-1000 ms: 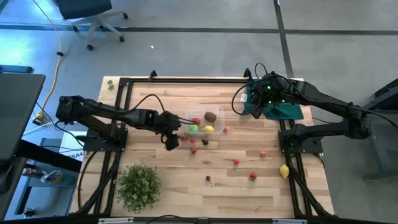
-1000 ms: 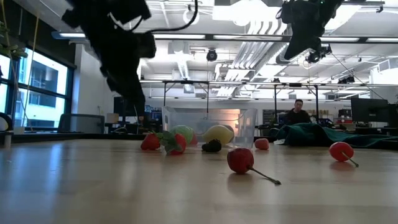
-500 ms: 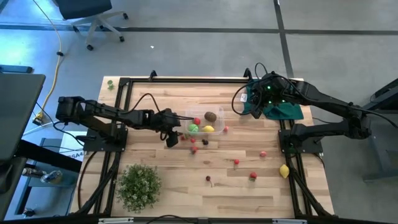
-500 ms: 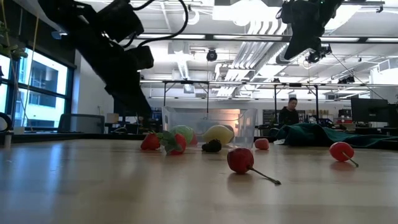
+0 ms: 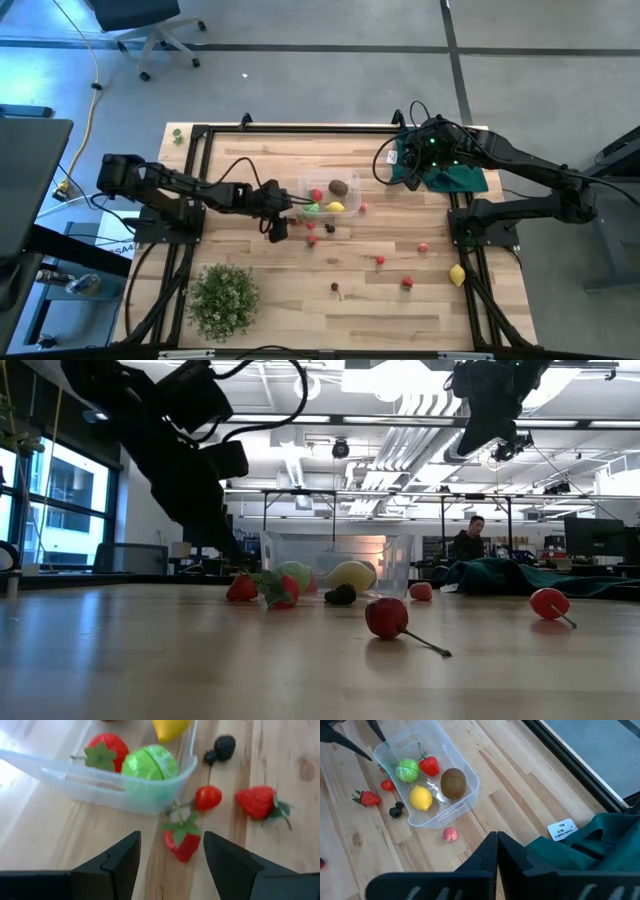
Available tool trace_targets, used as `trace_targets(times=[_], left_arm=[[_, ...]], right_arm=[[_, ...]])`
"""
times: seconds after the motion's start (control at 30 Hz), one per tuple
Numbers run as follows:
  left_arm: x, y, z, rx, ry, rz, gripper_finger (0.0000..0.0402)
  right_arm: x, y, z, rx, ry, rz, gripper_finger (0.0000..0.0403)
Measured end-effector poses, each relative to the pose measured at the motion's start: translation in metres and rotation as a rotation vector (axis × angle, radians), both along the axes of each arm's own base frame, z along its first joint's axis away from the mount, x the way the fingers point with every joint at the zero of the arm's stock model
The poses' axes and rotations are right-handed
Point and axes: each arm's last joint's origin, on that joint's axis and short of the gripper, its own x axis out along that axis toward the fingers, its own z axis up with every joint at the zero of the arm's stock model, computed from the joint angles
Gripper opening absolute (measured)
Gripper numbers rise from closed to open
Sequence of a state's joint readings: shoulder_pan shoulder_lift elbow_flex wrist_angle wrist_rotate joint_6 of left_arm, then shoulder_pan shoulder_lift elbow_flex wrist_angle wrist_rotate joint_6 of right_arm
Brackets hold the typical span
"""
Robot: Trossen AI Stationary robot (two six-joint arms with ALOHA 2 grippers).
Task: Pick and placing Produce into tupperware
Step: Put the red strawberry into the transparent bin
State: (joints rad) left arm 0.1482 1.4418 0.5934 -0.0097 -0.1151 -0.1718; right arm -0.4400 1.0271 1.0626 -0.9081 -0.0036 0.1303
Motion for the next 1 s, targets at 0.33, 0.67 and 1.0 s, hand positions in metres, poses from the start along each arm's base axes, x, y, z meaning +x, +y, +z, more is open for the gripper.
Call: trace_targets(times=[0.33, 0.67, 1.0], left_arm=[[0.009, 0.000, -0.017, -0.035, 0.009, -0.020, 0.0207], [0.007, -0.007, -0.024, -0.033, -0.001, -0.025, 0.0207], [-0.007, -0.013, -0.039, -0.054, -0.078, 0.003, 0.0207]], right_arm=[[0.000, 0.000, 0.000, 0.000, 0.000, 0.000, 0.0000], [0.000, 0.000, 0.000, 0.000, 0.000, 0.001, 0.0000], [0.000, 0.000, 0.000, 0.000, 0.000, 0.000, 0.0000]])
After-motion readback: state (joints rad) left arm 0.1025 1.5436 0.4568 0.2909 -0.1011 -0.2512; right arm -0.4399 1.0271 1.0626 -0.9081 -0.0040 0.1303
